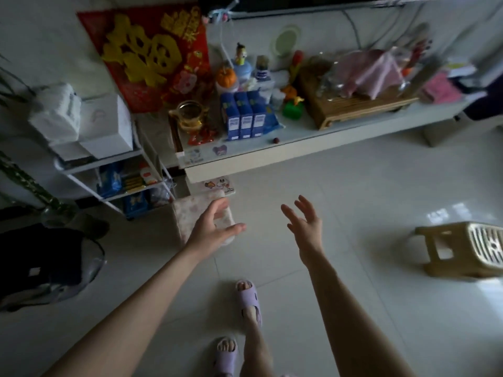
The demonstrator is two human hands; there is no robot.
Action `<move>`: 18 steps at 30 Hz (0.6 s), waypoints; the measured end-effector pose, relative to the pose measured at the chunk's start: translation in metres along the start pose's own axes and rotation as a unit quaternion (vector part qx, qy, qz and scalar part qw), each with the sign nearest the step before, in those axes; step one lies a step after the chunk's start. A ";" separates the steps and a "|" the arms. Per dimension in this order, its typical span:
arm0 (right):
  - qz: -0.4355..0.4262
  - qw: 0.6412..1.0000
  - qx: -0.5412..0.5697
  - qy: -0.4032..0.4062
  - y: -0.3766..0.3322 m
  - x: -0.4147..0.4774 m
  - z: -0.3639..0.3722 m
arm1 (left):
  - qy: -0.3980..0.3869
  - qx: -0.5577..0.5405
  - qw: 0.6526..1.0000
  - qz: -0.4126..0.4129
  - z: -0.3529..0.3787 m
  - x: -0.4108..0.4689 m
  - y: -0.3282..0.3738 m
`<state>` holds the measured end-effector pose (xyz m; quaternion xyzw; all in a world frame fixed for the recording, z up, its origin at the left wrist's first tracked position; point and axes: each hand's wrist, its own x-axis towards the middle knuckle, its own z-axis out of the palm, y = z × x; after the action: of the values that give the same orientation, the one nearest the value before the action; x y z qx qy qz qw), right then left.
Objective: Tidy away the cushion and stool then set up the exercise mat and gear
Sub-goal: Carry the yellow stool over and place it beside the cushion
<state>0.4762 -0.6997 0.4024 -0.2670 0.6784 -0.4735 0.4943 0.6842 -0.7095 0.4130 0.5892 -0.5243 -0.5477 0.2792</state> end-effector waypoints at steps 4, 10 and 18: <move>-0.009 0.998 0.025 0.056 -0.007 -0.039 -0.063 | -0.057 -0.002 0.998 0.022 0.055 -0.020 0.029; -0.033 0.979 0.068 0.192 -0.003 -0.103 -0.201 | -0.176 0.038 0.981 0.071 0.183 -0.061 0.070; -0.046 0.951 0.079 0.297 0.017 -0.169 -0.387 | -0.284 0.072 0.948 0.121 0.360 -0.121 0.110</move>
<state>0.1828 -0.4052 0.4818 -0.1054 0.7415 -0.6060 0.2680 0.3301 -0.5417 0.4676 0.3599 -0.6873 -0.6151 0.1400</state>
